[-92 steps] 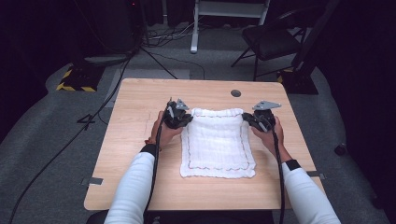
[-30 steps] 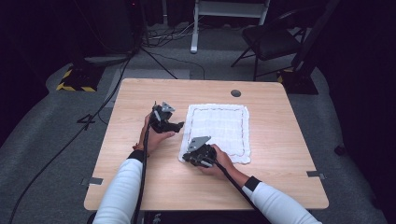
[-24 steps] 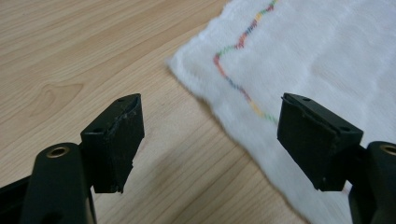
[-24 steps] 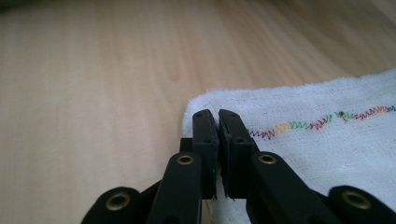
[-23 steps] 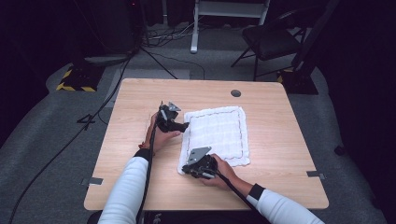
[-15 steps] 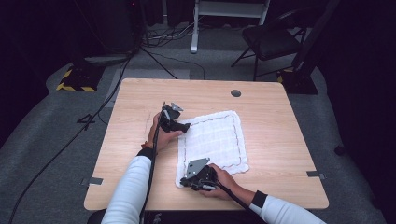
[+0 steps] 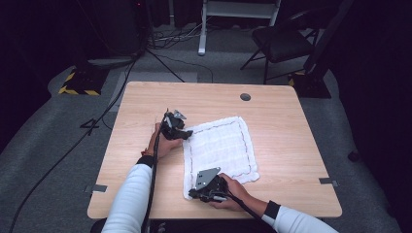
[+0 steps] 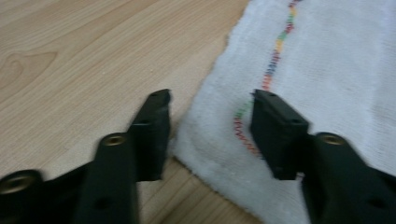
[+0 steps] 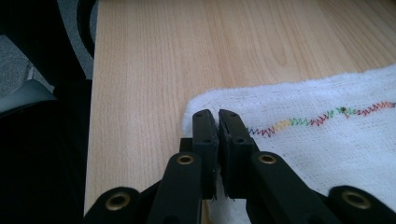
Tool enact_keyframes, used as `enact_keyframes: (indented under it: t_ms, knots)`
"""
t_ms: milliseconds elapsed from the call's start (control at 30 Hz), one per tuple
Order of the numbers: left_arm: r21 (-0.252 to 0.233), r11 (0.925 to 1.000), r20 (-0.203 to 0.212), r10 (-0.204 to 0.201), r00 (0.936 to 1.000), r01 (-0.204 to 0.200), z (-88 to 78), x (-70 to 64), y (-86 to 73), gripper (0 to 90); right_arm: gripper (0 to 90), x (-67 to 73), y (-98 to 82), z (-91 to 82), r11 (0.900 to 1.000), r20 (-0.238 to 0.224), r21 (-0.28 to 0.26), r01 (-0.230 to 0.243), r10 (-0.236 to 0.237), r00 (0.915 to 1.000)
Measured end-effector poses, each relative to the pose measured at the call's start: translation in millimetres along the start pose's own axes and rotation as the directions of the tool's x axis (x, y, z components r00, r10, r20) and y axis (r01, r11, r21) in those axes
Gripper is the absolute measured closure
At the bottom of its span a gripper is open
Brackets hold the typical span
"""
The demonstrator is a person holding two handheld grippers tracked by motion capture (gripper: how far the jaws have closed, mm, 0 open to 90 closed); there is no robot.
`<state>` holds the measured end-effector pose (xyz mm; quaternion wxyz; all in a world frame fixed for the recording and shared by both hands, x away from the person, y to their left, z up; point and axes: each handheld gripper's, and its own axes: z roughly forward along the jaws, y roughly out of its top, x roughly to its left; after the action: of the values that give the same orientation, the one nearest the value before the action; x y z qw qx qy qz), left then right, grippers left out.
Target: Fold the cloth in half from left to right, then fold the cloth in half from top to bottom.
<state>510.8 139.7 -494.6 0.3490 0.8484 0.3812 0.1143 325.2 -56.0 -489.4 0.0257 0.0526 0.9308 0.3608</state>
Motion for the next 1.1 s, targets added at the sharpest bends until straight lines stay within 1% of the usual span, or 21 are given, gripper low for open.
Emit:
enact_keyframes:
  t_ms: [67, 100, 133, 200, 233, 300, 333, 367, 400, 467, 533, 567, 667, 700, 767, 800, 900, 933, 1000, 1100]
  knots:
    - [0.003, 1.0, 0.026, -0.008, 0.9996, 0.008, -3.1, 4.1, -2.3, 70.5, 86.0, -1.1, 0.2, -0.9, 1.0, 0.004, -0.003, -0.007, 0.007, 1.0]
    - [-0.003, 0.9999, 0.035, -0.01, 0.9993, 0.01, -3.5, 5.4, -3.5, 74.6, 86.0, -2.2, 0.4, -2.0, 1.0, 0.009, -0.009, -0.006, 0.006, 0.9999]
    - [-0.004, 0.9999, 0.039, -0.014, 0.9991, 0.014, -4.9, 6.9, -4.9, 77.4, 86.0, -2.9, 0.6, -2.8, 1.0, 0.01, -0.01, -0.002, 0.003, 0.9999]
    - [-0.008, 0.9998, 0.04, -0.019, 0.999, 0.019, -7.6, 9.5, -7.5, 80.6, 86.1, -4.0, 1.5, -4.9, 1.0, 0.015, -0.023, -0.011, 0.011, 0.9998]
    - [-0.008, 0.9999, 0.043, -0.014, 0.999, 0.014, -8.6, 10.2, -8.3, 82.4, 86.1, -5.4, 2.1, -5.9, 1.0, 0.016, -0.029, -0.001, 0.002, 0.9999]
    - [-0.007, 1.0, 0.036, -0.003, 0.9994, 0.003, -11.5, 11.1, -10.0, 83.5, 86.1, -6.5, 3.0, -7.5, 0.999, 0.02, -0.036, 0.003, -0.002, 0.9998]
    - [-0.009, 1.0, 0.033, 0.0, 0.9994, 0.0, -12.9, 12.0, -10.4, 84.1, 86.2, -6.5, 3.4, -8.3, 0.999, 0.025, -0.042, 0.001, 0.0, 0.9997]
    - [-0.012, 0.9999, 0.027, 0.0, 0.9996, 0.0, -14.3, 12.5, -10.8, 84.3, 86.3, -6.6, 3.7, -10.1, 0.998, 0.04, -0.057, 0.006, -0.004, 0.9992]
    - [-0.012, 0.9999, 0.021, 0.004, 0.9998, -0.003, -15.9, 13.0, -10.9, 84.3, 86.3, -6.6, 3.7, -10.1, 0.998, 0.04, -0.057, 0.006, -0.004, 0.9992]
    - [-0.019, 0.9998, 0.008, 0.003, 1.0, -0.003, -19.5, 12.5, -11.3, 84.4, 86.4, -7.4, 3.8, -12.2, 0.998, 0.051, -0.067, 0.013, -0.009, 0.9987]
    - [-0.031, 0.9995, 0.005, 0.011, 0.9999, -0.011, -23.2, 12.5, -11.0, 84.5, 86.4, -7.8, 4.1, -14.0, 0.997, 0.056, -0.073, 0.014, -0.01, 0.9984]
    - [-0.039, 0.9992, 0.005, 0.003, 1.0, -0.003, -25.1, 12.0, -10.9, 84.5, 86.4, -8.0, 4.2, -15.2, 0.997, 0.058, -0.079, 0.014, -0.01, 0.9983]
    - [-0.055, 0.9985, 0.002, 0.002, 1.0, -0.002, -30.1, 13.2, -10.6, 84.5, 86.4, -7.2, 4.8, -17.8, 0.996, 0.068, -0.088, 0.026, -0.02, 0.9975]
    - [-0.067, 0.9978, 0.003, -0.005, 1.0, 0.005, -32.8, 13.6, -10.9, 84.5, 86.4, -5.4, 6.0, -20.2, 0.995, 0.082, -0.097, 0.034, -0.026, 0.9963]
    - [-0.072, 0.9973, 0.001, -0.011, 0.9999, 0.011, -33.7, 13.4, -11.1, 84.5, 86.4, -5.2, 7.1, -21.9, 0.994, 0.084, -0.1, 0.036, -0.028, 0.9961]
    - [-0.076, 0.9971, 0.001, -0.004, 1.0, 0.004, -34.9, 14.1, -10.7, 84.5, 86.4, -5.1, 8.1, -23.8, 0.993, 0.092, -0.107, 0.041, -0.032, 0.9953]
    - [-0.098, 0.9951, 0.003, -0.016, 0.9999, 0.016, -39.3, 15.3, -9.2, 84.6, 86.4, -6.5, 9.6, -30.4, 0.991, 0.102, -0.128, 0.039, -0.026, 0.9944]
    - [-0.105, 0.9943, -0.004, -0.012, 0.9999, 0.012, -40.5, 15.8, -8.6, 84.6, 86.4, -7.0, 9.5, -33.0, 0.991, 0.108, -0.132, 0.037, -0.023, 0.9939]
    - [-0.113, 0.9934, -0.001, -0.023, 0.9997, 0.023, -41.7, 15.0, -7.6, 84.6, 86.4, -9.1, 8.9, -38.4, 0.989, 0.118, -0.146, 0.034, -0.017, 0.9929]
    - [-0.135, 0.9906, -0.002, -0.024, 0.9997, 0.024, -42.1, 13.5, -4.0, 84.7, 86.4, -12.0, 6.9, -50.1, 0.986, 0.137, -0.166, 0.024, -0.001, 0.9906]
